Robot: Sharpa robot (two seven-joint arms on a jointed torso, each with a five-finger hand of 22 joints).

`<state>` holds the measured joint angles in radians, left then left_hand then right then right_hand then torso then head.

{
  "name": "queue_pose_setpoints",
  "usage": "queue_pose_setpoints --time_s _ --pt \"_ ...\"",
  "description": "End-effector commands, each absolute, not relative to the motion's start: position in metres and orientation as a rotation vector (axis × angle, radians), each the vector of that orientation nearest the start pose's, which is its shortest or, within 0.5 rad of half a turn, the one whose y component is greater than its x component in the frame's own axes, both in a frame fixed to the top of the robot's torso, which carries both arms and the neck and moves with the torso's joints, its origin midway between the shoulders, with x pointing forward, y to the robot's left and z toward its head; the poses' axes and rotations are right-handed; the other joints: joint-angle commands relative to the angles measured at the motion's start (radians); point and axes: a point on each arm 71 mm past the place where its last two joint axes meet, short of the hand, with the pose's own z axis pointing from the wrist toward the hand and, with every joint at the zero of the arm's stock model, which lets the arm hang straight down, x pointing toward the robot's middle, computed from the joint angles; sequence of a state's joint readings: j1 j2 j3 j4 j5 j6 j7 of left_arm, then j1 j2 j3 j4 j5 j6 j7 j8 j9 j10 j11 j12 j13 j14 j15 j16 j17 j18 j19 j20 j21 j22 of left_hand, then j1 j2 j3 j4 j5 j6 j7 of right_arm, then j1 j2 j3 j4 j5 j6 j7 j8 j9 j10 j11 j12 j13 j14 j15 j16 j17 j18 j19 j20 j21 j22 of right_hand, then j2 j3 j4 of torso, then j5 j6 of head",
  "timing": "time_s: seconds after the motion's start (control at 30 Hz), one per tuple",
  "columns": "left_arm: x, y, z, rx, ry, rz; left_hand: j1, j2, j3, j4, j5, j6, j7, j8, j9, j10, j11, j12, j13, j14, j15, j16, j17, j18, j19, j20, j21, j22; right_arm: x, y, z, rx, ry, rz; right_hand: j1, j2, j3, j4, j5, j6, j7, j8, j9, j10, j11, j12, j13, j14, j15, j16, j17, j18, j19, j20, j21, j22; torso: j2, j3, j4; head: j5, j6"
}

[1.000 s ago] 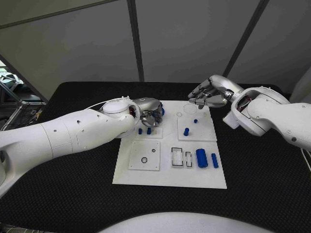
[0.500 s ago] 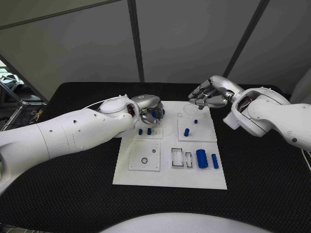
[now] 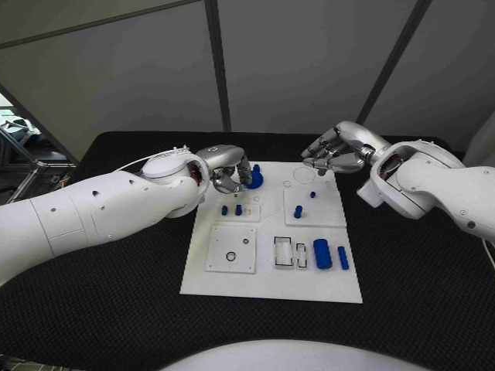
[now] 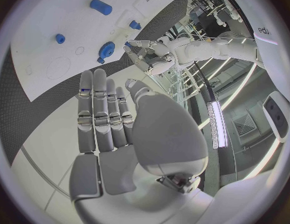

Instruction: Assemble the parts on the task board

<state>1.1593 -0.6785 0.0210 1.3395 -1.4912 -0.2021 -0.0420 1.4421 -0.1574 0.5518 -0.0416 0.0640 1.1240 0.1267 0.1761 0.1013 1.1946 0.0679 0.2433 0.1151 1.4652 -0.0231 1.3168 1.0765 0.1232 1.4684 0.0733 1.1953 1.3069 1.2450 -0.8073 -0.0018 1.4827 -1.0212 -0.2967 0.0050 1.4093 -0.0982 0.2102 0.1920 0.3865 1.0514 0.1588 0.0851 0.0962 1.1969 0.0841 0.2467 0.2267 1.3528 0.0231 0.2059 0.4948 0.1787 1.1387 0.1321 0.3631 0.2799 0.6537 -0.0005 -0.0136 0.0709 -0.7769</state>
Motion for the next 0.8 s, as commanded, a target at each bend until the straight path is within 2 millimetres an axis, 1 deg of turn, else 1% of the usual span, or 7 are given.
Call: queue_pose_setpoints --time_s 0.03,0.1,0.23,0.37,0.57,0.67,0.8 --pt "0.512 0.170 -0.201 0.215 1.744 -0.664 -0.010 -0.002 0.005 0.000 0.002 0.004 0.002 -0.004 0.000 0.018 -0.012 -0.005 0.000 0.010 -0.004 0.007 -0.002 -0.044 0.012 -0.006 0.003 0.001 0.505 -0.193 -0.150 0.183 1.662 0.951 0.010 0.004 0.005 -0.001 0.005 0.006 0.003 -0.004 0.001 0.005 0.001 -0.003 -0.001 0.003 0.000 -0.006 0.001 0.004 0.009 -0.001 -0.005 -0.001 0.000 -0.0001 0.0006 0.000 0.000" --pt "0.511 0.175 -0.202 0.206 1.751 -0.657 -0.012 -0.003 0.005 0.000 0.002 0.004 0.002 -0.005 0.000 0.018 -0.012 -0.007 0.000 0.010 -0.003 0.007 -0.002 -0.044 0.012 -0.005 0.004 0.001 0.505 -0.193 -0.150 0.183 1.662 0.951 0.010 0.004 0.005 -0.001 0.005 0.006 0.003 -0.004 0.001 0.005 0.001 -0.003 -0.001 0.003 0.000 -0.006 0.001 0.004 0.009 -0.001 -0.005 -0.001 0.000 -0.0002 0.0013 0.000 0.000" --pt "0.511 0.180 -0.205 0.195 1.762 -0.649 -0.014 -0.004 0.005 -0.001 0.002 0.004 0.002 -0.007 -0.001 0.019 -0.012 -0.009 0.000 0.010 -0.003 0.007 -0.002 -0.044 0.012 -0.005 0.003 0.001 0.505 -0.193 -0.150 0.183 1.661 0.951 0.010 0.004 0.005 -0.001 0.005 0.006 0.003 -0.004 0.001 0.005 0.001 -0.003 -0.001 0.003 0.000 -0.006 0.001 0.004 0.009 -0.001 -0.005 -0.001 0.000 -0.0003 -0.0009 0.003 0.001" --pt "0.511 0.181 -0.207 0.191 1.772 -0.646 -0.016 -0.005 0.005 -0.001 0.002 0.003 0.003 -0.008 -0.001 0.019 -0.012 -0.011 0.000 0.010 -0.003 0.007 -0.003 -0.044 0.012 -0.005 0.003 0.001 0.505 -0.193 -0.150 0.183 1.661 0.951 0.010 0.004 0.005 -0.001 0.005 0.006 0.003 -0.004 0.001 0.005 0.001 -0.003 -0.001 0.003 0.000 -0.006 0.001 0.004 0.009 -0.001 -0.005 -0.001 0.001 -0.0003 -0.0025 0.004 0.004" --pt "0.514 0.182 -0.213 0.182 1.792 -0.634 -0.022 -0.008 0.007 -0.003 0.002 0.000 0.004 -0.014 -0.002 0.017 -0.010 -0.019 0.000 0.010 -0.002 0.008 -0.004 -0.044 0.011 -0.005 0.001 0.001 0.505 -0.193 -0.150 0.182 1.662 0.951 0.010 0.004 0.005 -0.001 0.005 0.006 0.003 -0.004 0.001 0.005 0.001 -0.003 -0.001 0.003 0.000 -0.006 0.001 0.004 0.009 -0.001 -0.005 -0.001 0.001 0.0008 -0.0042 0.006 0.002" --pt "0.515 0.183 -0.216 0.179 1.802 -0.626 -0.029 -0.009 0.006 -0.002 0.001 -0.001 0.005 -0.017 -0.003 0.017 -0.009 -0.025 0.000 0.010 -0.001 0.008 -0.005 -0.044 0.011 -0.004 0.001 0.001 0.505 -0.194 -0.150 0.183 1.662 0.949 0.010 0.004 0.005 -0.001 0.005 0.006 0.003 -0.004 0.001 0.005 0.001 -0.003 -0.001 0.003 0.000 -0.006 0.001 0.004 0.009 -0.001 -0.005 -0.001 0.001 0.0005 -0.0012 0.005 0.002" --pt "0.516 0.184 -0.218 0.177 1.813 -0.619 -0.030 -0.009 0.006 -0.001 0.001 -0.001 0.005 -0.017 -0.003 0.017 -0.009 -0.025 0.000 0.010 -0.001 0.008 -0.005 -0.044 0.011 -0.004 0.001 0.001 0.505 -0.195 -0.150 0.182 1.661 0.946 0.010 0.004 0.005 -0.001 0.005 0.006 0.003 -0.004 0.001 0.005 0.001 -0.003 -0.001 0.003 0.000 -0.006 0.001 0.004 0.009 -0.001 -0.005 -0.001 0.000 0.0012 -0.0011 0.006 0.001"
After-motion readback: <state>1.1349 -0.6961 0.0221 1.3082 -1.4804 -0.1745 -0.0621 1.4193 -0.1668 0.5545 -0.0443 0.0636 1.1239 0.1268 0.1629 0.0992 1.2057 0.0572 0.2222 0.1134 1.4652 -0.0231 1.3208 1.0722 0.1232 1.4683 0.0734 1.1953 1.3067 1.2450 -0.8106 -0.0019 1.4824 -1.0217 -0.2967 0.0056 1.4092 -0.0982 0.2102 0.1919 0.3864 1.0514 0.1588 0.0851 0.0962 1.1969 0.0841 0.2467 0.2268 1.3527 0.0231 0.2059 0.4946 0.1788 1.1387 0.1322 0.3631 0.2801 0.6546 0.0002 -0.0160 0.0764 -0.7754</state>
